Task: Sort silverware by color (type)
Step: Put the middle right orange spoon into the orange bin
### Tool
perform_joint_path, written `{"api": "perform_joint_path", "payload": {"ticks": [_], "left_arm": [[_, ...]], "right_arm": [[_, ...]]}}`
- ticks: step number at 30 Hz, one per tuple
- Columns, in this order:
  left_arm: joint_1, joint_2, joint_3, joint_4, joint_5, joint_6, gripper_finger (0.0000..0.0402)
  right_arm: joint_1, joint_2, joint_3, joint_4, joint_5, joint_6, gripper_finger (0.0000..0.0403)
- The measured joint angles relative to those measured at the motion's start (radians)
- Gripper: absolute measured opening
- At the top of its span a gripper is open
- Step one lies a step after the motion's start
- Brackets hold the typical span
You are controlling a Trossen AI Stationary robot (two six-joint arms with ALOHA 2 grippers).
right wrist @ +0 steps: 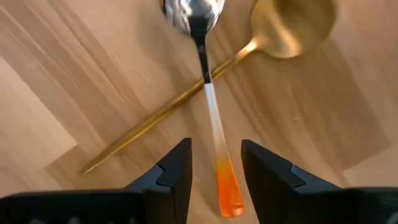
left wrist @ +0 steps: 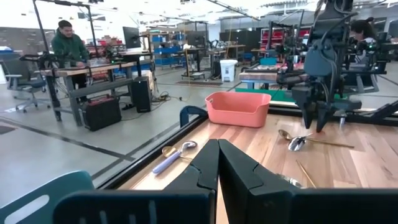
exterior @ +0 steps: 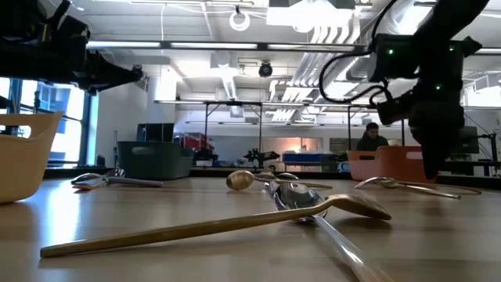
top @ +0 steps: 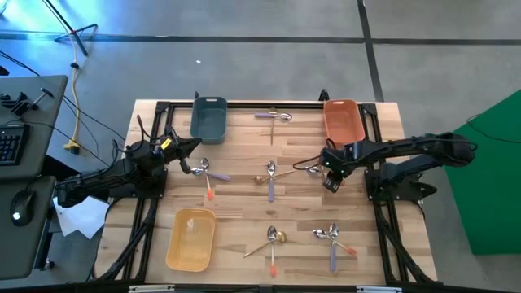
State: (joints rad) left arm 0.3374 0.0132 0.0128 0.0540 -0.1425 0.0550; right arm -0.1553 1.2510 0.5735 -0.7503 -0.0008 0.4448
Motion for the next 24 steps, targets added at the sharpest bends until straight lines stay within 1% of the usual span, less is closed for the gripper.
{"api": "perform_joint_path", "payload": {"ticks": [7, 10, 14, 19, 21, 24], "left_arm": [[0.0, 0.0, 0.0, -0.007, -0.001, 0.001, 0.0], [0.0, 0.0, 0.0, -0.01, -0.001, 0.001, 0.0], [0.0, 0.0, 0.0, -0.015, -0.001, 0.001, 0.0], [0.0, 0.0, 0.0, -0.016, 0.0, 0.003, 0.0], [0.0, 0.0, 0.0, -0.019, 0.005, 0.016, 0.0], [0.0, 0.0, 0.0, -0.025, 0.009, 0.036, 0.0]], "right_arm": [[-0.002, 0.095, 0.0, 0.046, -0.006, -0.001, 0.0123], [-0.002, 0.125, 0.005, 0.053, -0.007, -0.016, 0.0114], [-0.002, 0.156, 0.008, 0.049, -0.011, -0.034, 0.008], [-0.002, 0.143, 0.003, 0.056, -0.029, -0.035, 0.0017], [-0.002, 0.122, 0.001, 0.059, -0.035, -0.035, 0.0009], [-0.002, 0.09, 0.007, 0.047, -0.041, -0.018, 0.0014]]}}
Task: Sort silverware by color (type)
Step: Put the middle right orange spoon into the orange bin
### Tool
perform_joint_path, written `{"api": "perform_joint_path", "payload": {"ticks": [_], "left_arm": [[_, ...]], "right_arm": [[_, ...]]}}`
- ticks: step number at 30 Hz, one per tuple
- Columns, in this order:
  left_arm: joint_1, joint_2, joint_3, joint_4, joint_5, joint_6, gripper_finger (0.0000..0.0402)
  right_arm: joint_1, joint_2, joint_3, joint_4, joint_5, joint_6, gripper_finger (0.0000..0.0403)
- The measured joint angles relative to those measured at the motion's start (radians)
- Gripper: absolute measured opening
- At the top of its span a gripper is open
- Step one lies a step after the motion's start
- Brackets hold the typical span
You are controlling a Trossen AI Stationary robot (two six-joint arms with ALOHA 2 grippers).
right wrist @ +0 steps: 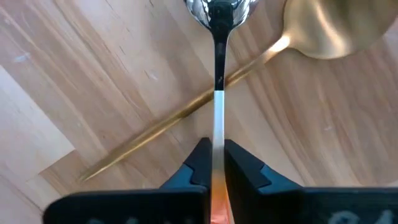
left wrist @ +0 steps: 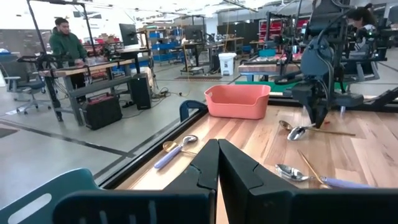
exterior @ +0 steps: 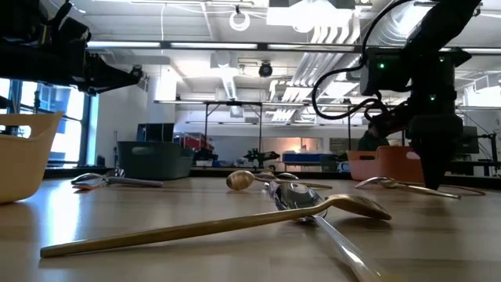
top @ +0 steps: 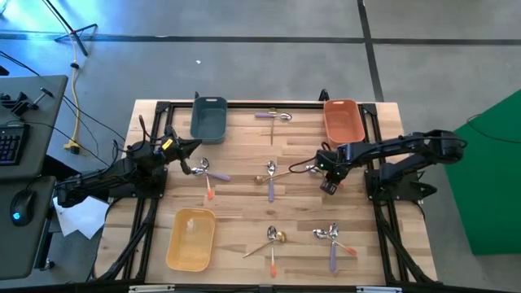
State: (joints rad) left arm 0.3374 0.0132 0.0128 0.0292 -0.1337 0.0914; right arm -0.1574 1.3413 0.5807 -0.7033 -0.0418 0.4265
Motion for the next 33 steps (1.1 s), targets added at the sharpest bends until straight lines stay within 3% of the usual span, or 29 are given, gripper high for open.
{"api": "perform_joint_path", "payload": {"ticks": [6, 11, 19, 27, 33], "left_arm": [[0.0, 0.0, 0.0, 0.0, 0.0, 0.0, 0.0], [0.0, 0.0, 0.0, 0.0, 0.0, 0.0, 0.0], [0.0, 0.0, 0.0, 0.0, 0.0, -0.009, 0.0], [0.0, 0.0, 0.0, 0.0, 0.0, -0.027, 0.0], [0.0, 0.0, 0.0, 0.0, 0.0, -0.028, 0.0]], "right_arm": [[-0.003, -0.065, 0.097, -0.076, -0.015, 0.014, 0.0006], [-0.064, -0.078, 0.266, -0.147, -0.017, -0.001, 0.0008], [-0.346, -0.077, 0.552, -0.403, 0.149, -0.11, 0.0007], [-0.675, -0.068, 0.503, -0.42, 0.082, -0.355, 0.0007], [-0.8, -0.005, 0.412, -0.361, 0.058, -0.41, 0.0008]]}}
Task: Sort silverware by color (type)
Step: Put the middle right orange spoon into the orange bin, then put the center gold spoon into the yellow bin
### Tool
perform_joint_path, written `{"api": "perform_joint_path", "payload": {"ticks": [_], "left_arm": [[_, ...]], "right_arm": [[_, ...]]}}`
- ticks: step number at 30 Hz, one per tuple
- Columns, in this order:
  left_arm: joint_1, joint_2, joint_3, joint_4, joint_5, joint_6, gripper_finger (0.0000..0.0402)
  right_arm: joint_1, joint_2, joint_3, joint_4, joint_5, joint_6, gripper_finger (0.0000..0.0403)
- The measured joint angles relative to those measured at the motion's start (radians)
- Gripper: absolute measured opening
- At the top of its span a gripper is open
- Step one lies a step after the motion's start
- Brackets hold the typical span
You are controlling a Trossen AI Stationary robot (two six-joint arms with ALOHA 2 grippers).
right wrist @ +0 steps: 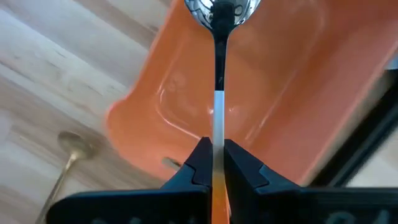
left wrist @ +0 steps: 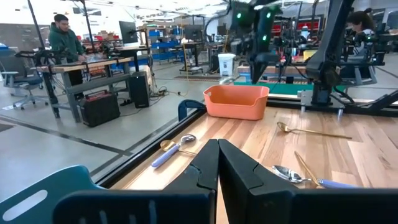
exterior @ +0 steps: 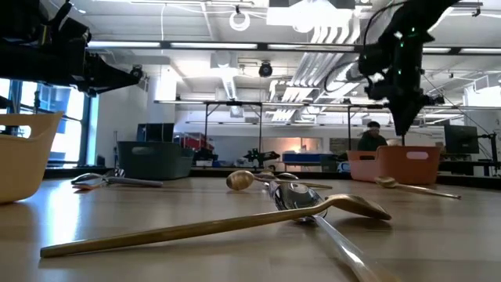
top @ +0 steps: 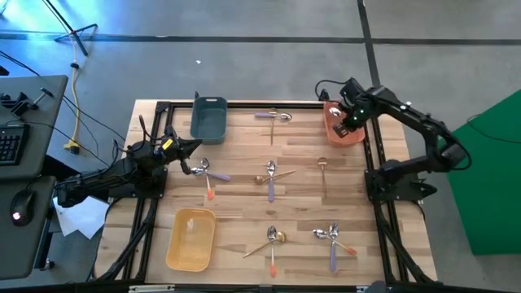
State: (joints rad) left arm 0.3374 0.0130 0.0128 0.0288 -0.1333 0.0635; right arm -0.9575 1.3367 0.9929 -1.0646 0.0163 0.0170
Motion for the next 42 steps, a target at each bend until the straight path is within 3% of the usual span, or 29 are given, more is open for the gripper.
{"api": "perform_joint_path", "payload": {"ticks": [16, 22, 28, 32, 37, 42], "left_arm": [[0.0, 0.0, 0.0, 0.0, 0.0, -0.008, 0.0], [0.003, 0.0, 0.0, 0.0, -0.009, -0.034, 0.0], [0.002, 0.006, 0.0, 0.0, -0.008, 0.002, 0.0], [0.002, 0.024, -0.001, -0.003, 0.032, 0.057, 0.0001], [0.002, 0.055, -0.001, -0.012, 0.073, 0.046, 0.0001], [0.002, 0.061, -0.001, -0.009, 0.068, 0.043, 0.0001]], "right_arm": [[-0.065, 0.263, -0.024, 0.157, 0.013, -0.068, 0.001], [-0.064, 0.273, -0.024, 0.157, 0.013, -0.07, 0.0057], [-0.062, 0.243, 0.011, 0.084, 0.05, -0.091, 0.0099], [-0.061, 0.184, 0.066, 0.027, 0.054, -0.131, 0.0071], [-0.033, 0.061, 0.071, 0.081, -0.053, -0.193, 0.0007], [0.068, -0.042, 0.038, 0.195, -0.149, -0.229, 0.0014]]}}
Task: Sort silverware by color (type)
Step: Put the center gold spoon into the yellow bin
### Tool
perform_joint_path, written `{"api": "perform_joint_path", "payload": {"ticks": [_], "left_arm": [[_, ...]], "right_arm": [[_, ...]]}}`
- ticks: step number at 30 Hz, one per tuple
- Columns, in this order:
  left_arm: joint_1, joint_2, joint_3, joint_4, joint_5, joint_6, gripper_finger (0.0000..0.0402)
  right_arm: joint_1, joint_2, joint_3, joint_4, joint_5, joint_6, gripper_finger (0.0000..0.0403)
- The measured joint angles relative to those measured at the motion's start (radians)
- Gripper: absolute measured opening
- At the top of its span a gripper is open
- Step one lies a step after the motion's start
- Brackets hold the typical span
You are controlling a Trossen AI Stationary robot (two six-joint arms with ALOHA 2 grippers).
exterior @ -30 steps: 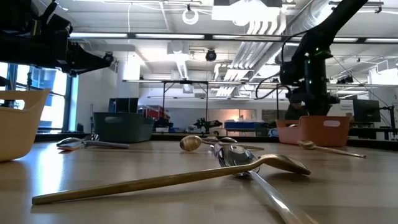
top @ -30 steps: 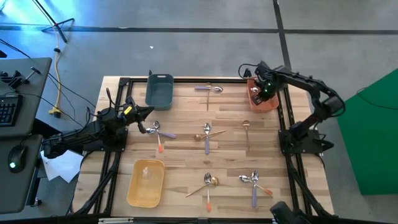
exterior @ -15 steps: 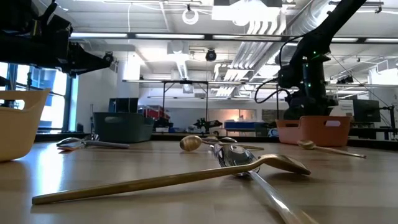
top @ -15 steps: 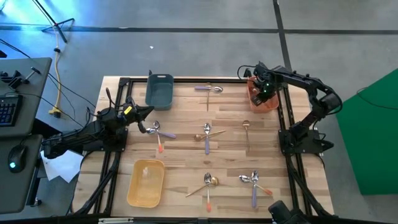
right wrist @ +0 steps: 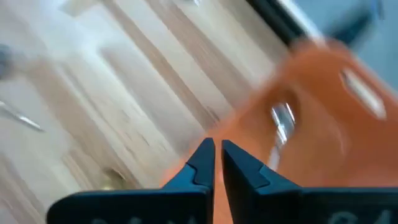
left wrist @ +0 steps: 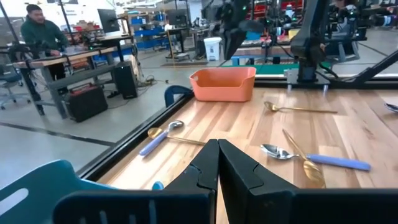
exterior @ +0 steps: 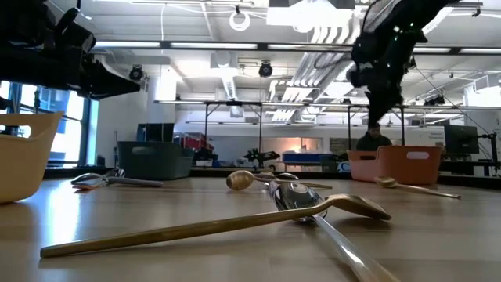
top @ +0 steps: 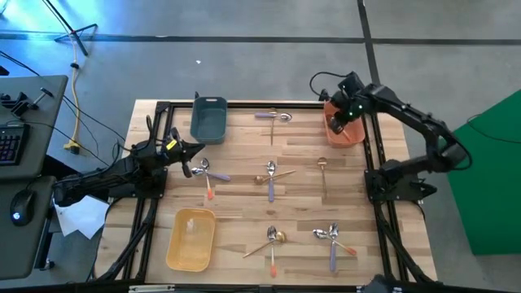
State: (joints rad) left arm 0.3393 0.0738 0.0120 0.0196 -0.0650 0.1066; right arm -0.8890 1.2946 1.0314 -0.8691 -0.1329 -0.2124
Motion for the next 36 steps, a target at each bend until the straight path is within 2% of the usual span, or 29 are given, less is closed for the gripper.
{"api": "perform_joint_path", "payload": {"ticks": [4, 9, 13, 17, 22, 26, 29, 36], "left_arm": [[0.0, 0.0, 0.0, 0.002, 0.008, 0.026, 0.0001], [0.0, 0.0, 0.0, -0.003, 0.004, 0.064, 0.0001], [0.0, 0.008, 0.0, -0.008, 0.039, 0.062, 0.0001], [-0.001, 0.037, 0.0, -0.012, 0.061, -0.002, 0.0001], [0.0, 0.072, 0.0, 0.002, 0.073, -0.107, 0.0001], [0.0, 0.094, 0.0, 0.049, 0.077, -0.192, 0.0001], [0.0, 0.103, 0.0, 0.065, 0.076, -0.208, 0.0001], [0.0, 0.121, 0.0, 0.063, 0.076, -0.206, 0.0001]], "right_arm": [[0.118, -0.051, -0.023, 0.142, -0.037, -0.024, 0.0002], [0.231, -0.058, -0.032, 0.277, -0.195, 0.04, 0.0008], [0.317, -0.057, -0.032, 0.309, -0.215, 0.081, 0.0017], [0.401, -0.056, -0.032, 0.312, -0.215, 0.084, 0.0043], [0.529, 0.0, -0.032, 0.371, -0.214, 0.135, 0.0098], [0.629, 0.106, -0.032, 0.372, -0.083, 0.142, 0.0135], [0.681, 0.199, -0.032, 0.372, -0.027, 0.132, 0.0147], [0.739, 0.393, -0.032, 0.477, -0.02, 0.145, 0.0149]]}}
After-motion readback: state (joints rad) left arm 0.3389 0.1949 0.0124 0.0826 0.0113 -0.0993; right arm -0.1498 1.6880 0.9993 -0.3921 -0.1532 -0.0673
